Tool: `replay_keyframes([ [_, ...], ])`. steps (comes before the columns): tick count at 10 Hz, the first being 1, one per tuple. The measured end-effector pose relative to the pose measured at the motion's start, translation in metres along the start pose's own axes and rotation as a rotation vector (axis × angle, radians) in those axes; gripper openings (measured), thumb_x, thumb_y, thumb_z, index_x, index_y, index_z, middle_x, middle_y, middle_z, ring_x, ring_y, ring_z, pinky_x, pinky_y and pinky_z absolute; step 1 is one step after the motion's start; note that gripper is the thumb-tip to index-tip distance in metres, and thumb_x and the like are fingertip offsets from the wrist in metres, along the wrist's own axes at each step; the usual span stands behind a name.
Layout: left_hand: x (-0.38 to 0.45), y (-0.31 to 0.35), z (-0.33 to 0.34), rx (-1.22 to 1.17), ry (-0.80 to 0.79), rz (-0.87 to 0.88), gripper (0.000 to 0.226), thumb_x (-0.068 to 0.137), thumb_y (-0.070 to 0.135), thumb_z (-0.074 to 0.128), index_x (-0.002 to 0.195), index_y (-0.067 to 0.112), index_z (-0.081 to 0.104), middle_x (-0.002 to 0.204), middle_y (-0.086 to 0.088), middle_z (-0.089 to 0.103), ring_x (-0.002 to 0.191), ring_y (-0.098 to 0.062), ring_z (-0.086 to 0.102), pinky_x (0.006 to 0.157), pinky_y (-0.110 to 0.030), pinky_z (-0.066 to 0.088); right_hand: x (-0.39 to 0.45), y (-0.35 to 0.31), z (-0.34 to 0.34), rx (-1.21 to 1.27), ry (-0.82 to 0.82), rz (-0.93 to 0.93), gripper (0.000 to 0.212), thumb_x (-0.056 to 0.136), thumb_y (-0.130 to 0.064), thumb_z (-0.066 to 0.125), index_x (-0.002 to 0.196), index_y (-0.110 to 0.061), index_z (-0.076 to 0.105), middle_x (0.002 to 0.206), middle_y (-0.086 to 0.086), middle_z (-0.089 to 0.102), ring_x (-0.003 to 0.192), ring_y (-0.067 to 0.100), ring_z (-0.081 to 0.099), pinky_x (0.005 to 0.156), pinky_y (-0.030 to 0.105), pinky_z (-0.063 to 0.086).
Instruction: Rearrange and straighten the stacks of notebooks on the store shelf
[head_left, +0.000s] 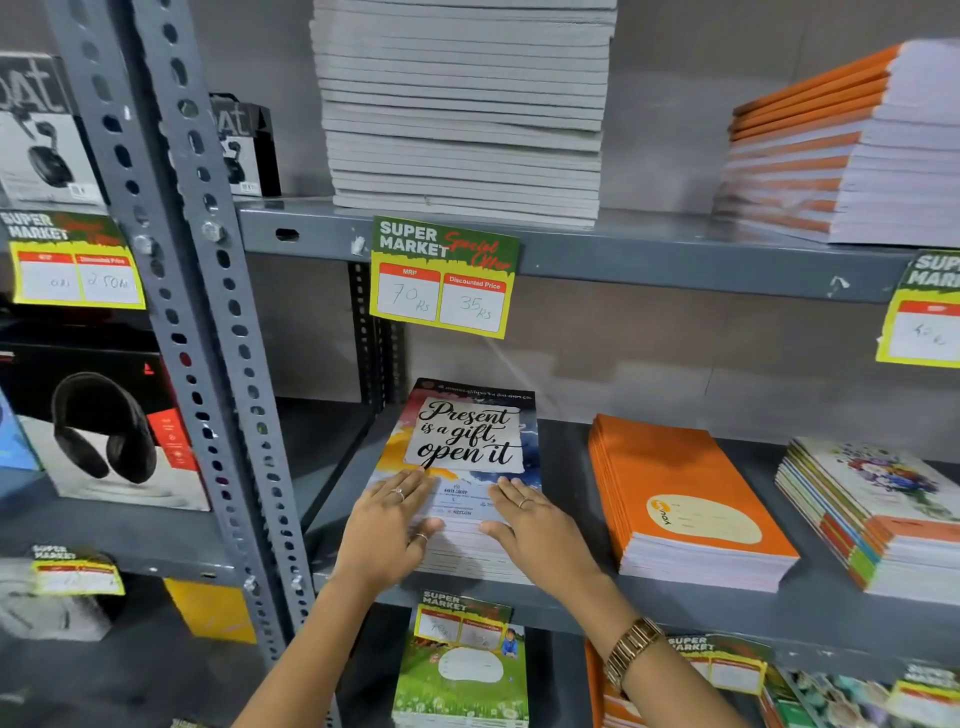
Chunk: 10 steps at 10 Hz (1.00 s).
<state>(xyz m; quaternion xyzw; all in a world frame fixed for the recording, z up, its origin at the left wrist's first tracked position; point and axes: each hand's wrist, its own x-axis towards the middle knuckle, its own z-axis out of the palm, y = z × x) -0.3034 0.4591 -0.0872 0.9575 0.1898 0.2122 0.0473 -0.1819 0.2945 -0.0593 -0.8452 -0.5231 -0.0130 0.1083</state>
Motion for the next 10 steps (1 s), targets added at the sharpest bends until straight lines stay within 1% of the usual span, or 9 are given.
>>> replay_keyframes([
  [2, -0.001, -0.001, 0.002, 0.005, 0.009, -0.004, 0.066, 0.082, 0.054, 0.029, 0.130, 0.015, 0.051, 0.133, -0.008, 0.057, 0.128, -0.024, 0.049, 0.109, -0.036, 0.034, 0.000, -0.002, 0.002, -0.005, 0.038, -0.018, 0.114, 0.053, -0.064, -0.020, 0.148, -0.015, 0.019, 0.157, 0.003, 0.020, 0.146, 0.016, 0.014, 0.118, 0.026, 0.013],
  [3, -0.001, 0.000, 0.001, 0.003, 0.006, -0.008, 0.062, 0.082, 0.051, 0.033, 0.126, 0.014, 0.055, 0.129, -0.010, 0.060, 0.124, -0.025, 0.054, 0.105, -0.028, 0.022, 0.003, -0.003, 0.001, -0.010, 0.015, -0.001, 0.110, 0.064, -0.065, -0.021, 0.143, -0.012, 0.034, 0.150, 0.008, 0.036, 0.140, 0.019, 0.032, 0.114, 0.029, 0.026],
  [4, 0.000, 0.000, 0.001, -0.003, -0.012, -0.012, 0.060, 0.082, 0.050, 0.035, 0.125, 0.013, 0.057, 0.127, -0.011, 0.062, 0.121, -0.027, 0.056, 0.101, -0.027, 0.020, 0.004, 0.001, 0.006, -0.092, 0.022, 0.046, 0.091, 0.093, -0.052, -0.011, 0.108, -0.015, 0.071, 0.109, 0.002, 0.073, 0.101, 0.014, 0.069, 0.082, 0.025, 0.055],
  [5, 0.000, 0.000, 0.002, 0.001, -0.014, -0.001, 0.060, 0.083, 0.049, 0.035, 0.124, 0.013, 0.057, 0.126, -0.010, 0.063, 0.121, -0.027, 0.056, 0.101, -0.028, 0.021, 0.004, 0.003, 0.014, -0.108, 0.043, 0.052, 0.086, 0.096, -0.047, -0.006, 0.099, -0.019, 0.075, 0.098, -0.004, 0.076, 0.092, 0.009, 0.072, 0.075, 0.022, 0.057],
  [6, -0.002, -0.001, 0.003, 0.022, -0.005, 0.013, 0.062, 0.086, 0.053, 0.031, 0.126, 0.013, 0.056, 0.126, -0.010, 0.063, 0.122, -0.026, 0.055, 0.102, -0.029, 0.022, 0.005, 0.004, 0.017, -0.128, 0.063, 0.046, 0.084, 0.097, -0.048, -0.005, 0.102, -0.019, 0.074, 0.101, -0.004, 0.076, 0.095, 0.009, 0.071, 0.078, 0.023, 0.056],
  [7, -0.003, -0.004, 0.004, 0.053, -0.012, 0.030, 0.072, 0.091, 0.059, 0.010, 0.128, 0.013, 0.053, 0.128, -0.009, 0.062, 0.122, -0.026, 0.055, 0.102, -0.031, 0.022, 0.003, 0.003, 0.018, -0.132, 0.096, 0.041, 0.084, 0.097, -0.047, -0.006, 0.108, -0.016, 0.071, 0.108, -0.001, 0.074, 0.100, 0.013, 0.070, 0.084, 0.027, 0.054],
  [8, -0.005, 0.000, 0.003, 0.104, -0.032, 0.039, 0.075, 0.092, 0.057, 0.003, 0.129, 0.013, 0.052, 0.129, -0.009, 0.061, 0.123, -0.026, 0.054, 0.104, -0.034, 0.020, -0.001, 0.005, 0.017, -0.140, 0.111, -0.031, 0.096, 0.084, -0.056, -0.019, 0.136, -0.010, 0.047, 0.141, 0.008, 0.050, 0.131, 0.021, 0.047, 0.111, 0.034, 0.029],
  [9, -0.007, 0.007, 0.001, 0.129, -0.037, -0.008, 0.077, 0.091, 0.060, 0.004, 0.127, 0.014, 0.054, 0.127, -0.008, 0.062, 0.123, -0.025, 0.055, 0.107, -0.038, 0.014, -0.009, 0.007, 0.010, -0.044, 0.060, -0.035, 0.101, 0.069, -0.060, -0.021, 0.147, -0.015, 0.024, 0.156, 0.005, 0.024, 0.145, 0.020, 0.020, 0.118, 0.033, 0.008],
  [10, -0.002, 0.031, 0.001, 0.038, 0.039, -0.009, 0.081, 0.091, 0.059, 0.000, 0.128, 0.010, 0.053, 0.129, -0.011, 0.060, 0.124, -0.027, 0.053, 0.109, -0.033, 0.005, -0.023, 0.022, 0.007, -0.189, 0.238, -0.012, 0.085, 0.090, -0.048, -0.015, 0.129, -0.020, 0.056, 0.135, 0.000, 0.058, 0.127, 0.014, 0.051, 0.107, 0.031, 0.038],
])
